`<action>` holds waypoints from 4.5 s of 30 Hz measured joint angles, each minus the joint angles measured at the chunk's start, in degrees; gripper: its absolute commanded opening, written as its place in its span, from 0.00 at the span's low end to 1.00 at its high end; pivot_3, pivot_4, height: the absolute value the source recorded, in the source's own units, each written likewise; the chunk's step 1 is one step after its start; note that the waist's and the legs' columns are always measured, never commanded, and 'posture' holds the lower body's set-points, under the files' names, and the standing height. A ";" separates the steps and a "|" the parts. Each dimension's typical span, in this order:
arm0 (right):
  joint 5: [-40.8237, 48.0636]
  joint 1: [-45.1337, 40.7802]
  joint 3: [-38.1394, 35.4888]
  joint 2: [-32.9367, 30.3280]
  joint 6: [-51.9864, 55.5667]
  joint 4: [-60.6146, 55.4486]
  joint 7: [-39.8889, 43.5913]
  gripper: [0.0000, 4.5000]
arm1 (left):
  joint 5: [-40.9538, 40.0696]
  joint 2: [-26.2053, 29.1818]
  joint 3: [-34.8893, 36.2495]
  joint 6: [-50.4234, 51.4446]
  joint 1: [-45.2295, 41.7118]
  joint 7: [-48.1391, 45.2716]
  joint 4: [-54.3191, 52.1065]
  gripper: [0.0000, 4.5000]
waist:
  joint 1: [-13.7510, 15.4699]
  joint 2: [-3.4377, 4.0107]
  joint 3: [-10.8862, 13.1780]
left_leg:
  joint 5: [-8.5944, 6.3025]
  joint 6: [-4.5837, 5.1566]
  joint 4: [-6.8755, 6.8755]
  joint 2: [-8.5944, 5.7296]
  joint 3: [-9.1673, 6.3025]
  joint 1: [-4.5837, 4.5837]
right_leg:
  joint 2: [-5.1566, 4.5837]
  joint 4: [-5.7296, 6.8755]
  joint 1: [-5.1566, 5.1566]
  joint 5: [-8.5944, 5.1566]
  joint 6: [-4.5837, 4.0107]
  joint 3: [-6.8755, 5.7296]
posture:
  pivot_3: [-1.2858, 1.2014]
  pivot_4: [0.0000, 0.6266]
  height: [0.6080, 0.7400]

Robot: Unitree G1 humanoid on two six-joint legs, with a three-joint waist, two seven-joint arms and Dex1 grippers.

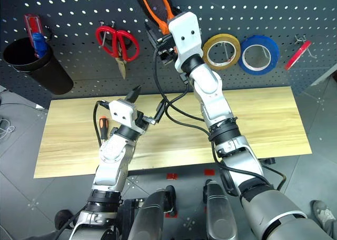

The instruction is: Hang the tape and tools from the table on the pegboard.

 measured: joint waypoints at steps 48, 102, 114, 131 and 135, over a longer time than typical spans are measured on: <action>14.68 39.90 16.79 -26.08 51.14 -54.32 22.32 1.00 | -3.46 10.07 4.51 92.34 -11.19 12.24 -6.64 1.00 | 1.87 -0.03 0.05 | 0.08 -0.14 -0.07 -0.08 -0.22 -0.10 | 0.03 -0.13 -0.03 -0.01 0.05 -0.15 | 0.46 0.65 1.00; 20.41 26.50 1.02 -13.42 37.26 -45.73 21.19 1.00 | 5.97 6.83 -0.27 7.80 4.88 4.93 -18.38 0.09 | 2.99 -0.26 -0.35 | 0.16 -0.25 -0.09 -0.07 -0.43 -0.12 | 0.01 -0.13 0.06 0.03 -0.02 -0.47 | 0.51 0.52 1.00; 20.07 25.10 0.97 -13.24 35.17 -43.98 22.34 1.00 | 1.63 4.04 2.62 16.17 1.25 6.12 -17.83 0.09 | 3.14 -0.38 -0.45 | 0.18 -0.27 -0.04 -0.08 -0.45 -0.13 | 0.02 -0.08 0.08 0.03 -0.02 -0.51 | 0.50 0.52 1.00; 20.00 24.23 0.95 -13.45 35.55 -45.44 21.26 1.00 | -0.41 1.93 3.00 17.50 -14.16 5.63 2.00 0.08 | 3.12 -0.64 -0.74 | 0.20 -0.29 0.07 -0.10 -0.51 -0.13 | 0.03 -0.03 0.12 0.04 -0.02 -0.58 | 0.48 0.52 1.00; 20.00 24.24 0.95 -13.49 35.84 -46.33 21.02 1.00 | -1.66 1.19 4.29 17.93 -15.75 5.95 4.16 0.16 | 3.05 -0.64 -0.76 | 0.20 -0.29 0.08 -0.09 -0.51 -0.13 | 0.03 -0.01 0.11 0.04 -0.02 -0.59 | 0.48 0.52 1.00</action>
